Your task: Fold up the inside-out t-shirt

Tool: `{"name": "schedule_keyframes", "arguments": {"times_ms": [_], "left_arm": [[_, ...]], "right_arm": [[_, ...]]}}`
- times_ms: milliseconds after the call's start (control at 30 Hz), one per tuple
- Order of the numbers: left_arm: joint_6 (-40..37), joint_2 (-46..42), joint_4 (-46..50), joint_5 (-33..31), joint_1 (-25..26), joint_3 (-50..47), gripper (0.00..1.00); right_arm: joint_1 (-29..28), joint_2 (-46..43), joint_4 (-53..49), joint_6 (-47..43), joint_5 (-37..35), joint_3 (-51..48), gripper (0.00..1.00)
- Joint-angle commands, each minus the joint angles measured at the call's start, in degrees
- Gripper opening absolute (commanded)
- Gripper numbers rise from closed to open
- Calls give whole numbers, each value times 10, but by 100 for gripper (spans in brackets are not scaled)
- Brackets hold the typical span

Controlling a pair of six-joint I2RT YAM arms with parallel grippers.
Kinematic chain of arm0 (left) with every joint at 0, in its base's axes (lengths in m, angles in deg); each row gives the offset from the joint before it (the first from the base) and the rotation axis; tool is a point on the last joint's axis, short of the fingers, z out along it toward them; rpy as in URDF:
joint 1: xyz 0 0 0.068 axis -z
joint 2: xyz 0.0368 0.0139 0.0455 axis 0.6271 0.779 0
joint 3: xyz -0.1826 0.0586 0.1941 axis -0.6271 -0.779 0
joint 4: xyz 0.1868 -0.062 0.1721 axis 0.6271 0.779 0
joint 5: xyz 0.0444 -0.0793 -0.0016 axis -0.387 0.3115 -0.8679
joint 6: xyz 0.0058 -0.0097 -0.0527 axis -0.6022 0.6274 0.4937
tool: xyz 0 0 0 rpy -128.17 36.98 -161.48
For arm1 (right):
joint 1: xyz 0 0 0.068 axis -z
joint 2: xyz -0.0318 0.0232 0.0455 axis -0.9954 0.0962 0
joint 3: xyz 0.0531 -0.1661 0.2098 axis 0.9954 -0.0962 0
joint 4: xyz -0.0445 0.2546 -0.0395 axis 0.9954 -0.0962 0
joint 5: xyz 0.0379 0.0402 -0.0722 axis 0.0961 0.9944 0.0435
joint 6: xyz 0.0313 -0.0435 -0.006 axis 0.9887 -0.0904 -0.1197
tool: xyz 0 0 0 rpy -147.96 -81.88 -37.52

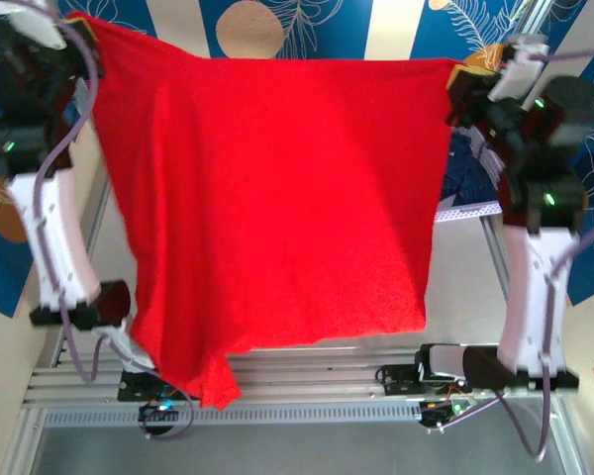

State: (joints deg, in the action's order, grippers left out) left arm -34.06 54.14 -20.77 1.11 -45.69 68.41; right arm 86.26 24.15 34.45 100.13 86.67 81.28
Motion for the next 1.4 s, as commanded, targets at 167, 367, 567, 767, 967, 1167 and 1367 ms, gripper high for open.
{"name": "schedule_keyframes", "arguments": {"times_ms": [167,367,567,767,967,1167,1367], "left_arm": [[14,257,-79,36,3,9,25],[81,480,5,26,7,220,55],[149,325,-11,16,9,-24,62],[251,80,-174,91,23,-441,64],[307,-92,-300,116,41,-754,66],[282,-162,-305,101,41,-907,67],[277,-198,-312,109,49,-981,67]], "right_arm": [[-29,288,94,-10,-65,2,8],[-50,570,-102,-4,-106,309,40],[-109,455,-87,23,-52,86,45],[-200,311,-29,91,47,-216,47],[-222,291,22,160,99,-355,46],[-189,318,19,181,85,-394,45],[-149,357,-36,162,17,-376,43]]}}
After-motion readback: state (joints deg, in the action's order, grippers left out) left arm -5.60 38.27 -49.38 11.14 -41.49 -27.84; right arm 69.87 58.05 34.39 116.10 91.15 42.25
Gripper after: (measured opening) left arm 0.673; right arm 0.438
